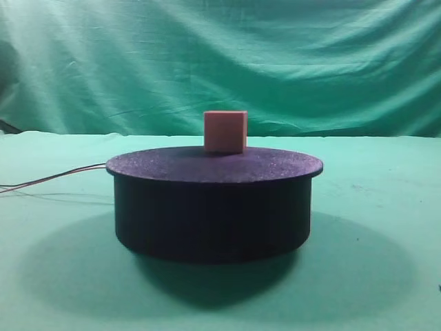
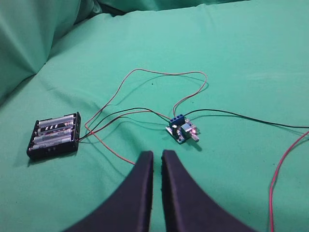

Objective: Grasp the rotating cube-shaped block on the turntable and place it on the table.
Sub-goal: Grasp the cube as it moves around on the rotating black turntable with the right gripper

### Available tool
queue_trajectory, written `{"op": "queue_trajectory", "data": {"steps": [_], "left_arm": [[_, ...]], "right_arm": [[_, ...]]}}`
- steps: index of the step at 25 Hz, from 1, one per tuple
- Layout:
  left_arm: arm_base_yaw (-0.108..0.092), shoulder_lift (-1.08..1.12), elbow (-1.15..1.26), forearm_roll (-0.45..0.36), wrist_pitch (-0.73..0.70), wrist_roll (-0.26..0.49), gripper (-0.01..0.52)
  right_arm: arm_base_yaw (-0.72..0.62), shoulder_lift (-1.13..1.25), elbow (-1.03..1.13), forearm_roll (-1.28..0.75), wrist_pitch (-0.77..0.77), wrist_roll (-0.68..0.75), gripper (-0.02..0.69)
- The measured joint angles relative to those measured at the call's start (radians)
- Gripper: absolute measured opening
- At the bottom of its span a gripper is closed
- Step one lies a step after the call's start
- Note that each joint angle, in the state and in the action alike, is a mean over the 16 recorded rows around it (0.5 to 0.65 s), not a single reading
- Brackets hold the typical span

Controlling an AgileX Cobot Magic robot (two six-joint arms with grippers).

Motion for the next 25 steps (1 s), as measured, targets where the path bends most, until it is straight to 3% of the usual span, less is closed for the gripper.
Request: {"op": "queue_trajectory", "data": {"steps": [10, 19, 25], "left_arm": [[0.000, 0.000, 0.000, 0.000, 0.000, 0.000, 0.000], [0.000, 0.000, 0.000, 0.000, 0.000, 0.000, 0.000], [0.000, 0.000, 0.000, 0.000, 0.000, 0.000, 0.000]], "right_arm": [[0.000, 0.000, 0.000, 0.003, -0.015, -0.002, 0.000], [0.000, 0.002, -0.015, 0.122, -0.234, 0.028, 0.000], [0.000, 0.061, -0.104, 0.209, -0.260, 0.041, 0.000]]}}
